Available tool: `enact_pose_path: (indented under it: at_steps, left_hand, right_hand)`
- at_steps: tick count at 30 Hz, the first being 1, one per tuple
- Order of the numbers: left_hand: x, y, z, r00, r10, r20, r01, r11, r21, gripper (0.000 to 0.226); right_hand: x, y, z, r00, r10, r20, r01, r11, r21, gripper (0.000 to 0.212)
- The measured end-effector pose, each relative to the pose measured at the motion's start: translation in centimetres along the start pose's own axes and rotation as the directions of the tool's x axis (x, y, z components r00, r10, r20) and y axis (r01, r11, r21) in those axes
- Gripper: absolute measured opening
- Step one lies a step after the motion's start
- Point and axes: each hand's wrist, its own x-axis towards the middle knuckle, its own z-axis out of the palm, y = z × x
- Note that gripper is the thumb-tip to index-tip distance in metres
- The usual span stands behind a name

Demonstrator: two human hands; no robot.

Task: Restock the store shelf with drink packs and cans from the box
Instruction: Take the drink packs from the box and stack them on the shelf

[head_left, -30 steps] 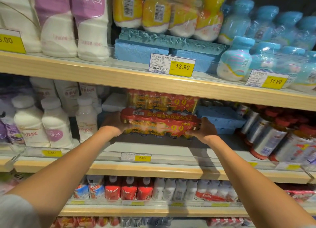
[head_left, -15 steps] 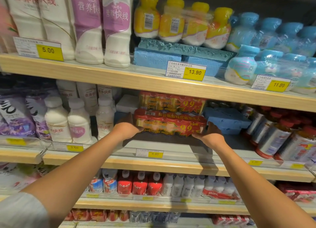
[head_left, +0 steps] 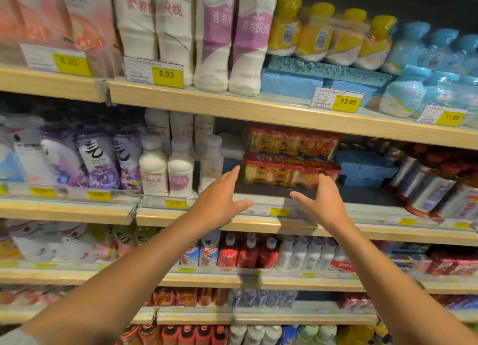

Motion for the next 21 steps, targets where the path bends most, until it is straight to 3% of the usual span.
enact_pose_path:
  at_steps: [4,8,16,21]
  left_hand:
    - [-4.4,-3.6,-1.7,1.0,0.022,0.004,-0.021,0.996,-0.088,0.094]
    - [-9.5,-8.2,-2.2,0.997,0.066,0.028,-0.062,0.989,-0.132,0.086]
    - [-17.3,-18.1,0.9,0.983,-0.036,0.182,0.047,0.997,-0.058,0.079]
    - [-21.8,-25.7,5.8,0.922,-0.243,0.302,0.255,0.967,0.0,0.078]
  right_hand:
    - [-6.7,-6.1,1.9,0.998,-0.065,-0.023,0.068,0.978,0.195,0.092]
    - [-13.5,-10.1,5.5,0.983,-0.161,-0.085,0.178,0.949,0.262,0.077]
    - [-22.3,-11.0,14.2,0.957,-0.21,0.2,0.158,0.956,0.247,0.066]
    - [-26.5,-7.5,22.3,0.887,-0.197,0.417,0.105,0.967,0.233,0.062]
